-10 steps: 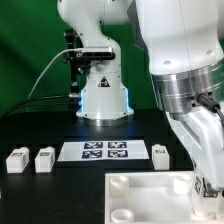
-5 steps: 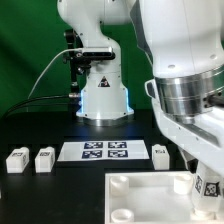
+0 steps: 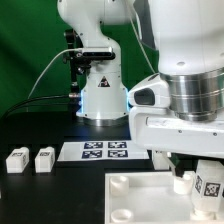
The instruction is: Assemble one leg
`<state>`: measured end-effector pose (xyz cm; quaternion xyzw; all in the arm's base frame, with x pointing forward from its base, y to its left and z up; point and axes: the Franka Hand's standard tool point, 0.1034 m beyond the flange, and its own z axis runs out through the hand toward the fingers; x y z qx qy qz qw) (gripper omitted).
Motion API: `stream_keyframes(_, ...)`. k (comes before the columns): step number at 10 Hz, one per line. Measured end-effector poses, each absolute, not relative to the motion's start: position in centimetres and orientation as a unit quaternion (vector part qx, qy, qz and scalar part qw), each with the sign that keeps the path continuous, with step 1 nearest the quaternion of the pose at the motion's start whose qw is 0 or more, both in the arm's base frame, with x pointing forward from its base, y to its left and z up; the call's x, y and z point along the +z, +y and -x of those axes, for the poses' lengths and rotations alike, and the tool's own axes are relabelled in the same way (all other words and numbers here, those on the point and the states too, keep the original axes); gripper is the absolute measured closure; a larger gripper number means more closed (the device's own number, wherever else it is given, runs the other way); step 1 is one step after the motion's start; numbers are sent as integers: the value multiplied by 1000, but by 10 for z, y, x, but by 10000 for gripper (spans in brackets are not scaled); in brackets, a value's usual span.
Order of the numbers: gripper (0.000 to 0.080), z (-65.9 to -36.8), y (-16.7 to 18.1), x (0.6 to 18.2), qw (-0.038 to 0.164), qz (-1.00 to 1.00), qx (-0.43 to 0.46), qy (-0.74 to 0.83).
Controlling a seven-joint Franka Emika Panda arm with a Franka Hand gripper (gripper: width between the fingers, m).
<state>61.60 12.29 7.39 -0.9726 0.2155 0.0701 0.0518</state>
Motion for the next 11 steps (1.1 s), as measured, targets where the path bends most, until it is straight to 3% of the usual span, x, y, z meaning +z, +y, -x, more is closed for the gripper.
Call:
stream_keyframes(2, 151, -620, 117, 73, 57, 988, 57, 132)
stream_keyframes(4, 160, -619, 119, 73, 55, 984, 58, 159)
stream_keyframes(6, 489, -619, 120, 73, 53, 972, 62, 218)
stream_keyframes(9, 509, -619, 122, 73, 48, 929, 71, 361)
stream_keyframes(11, 509, -622, 123, 74, 56, 850, 85, 517)
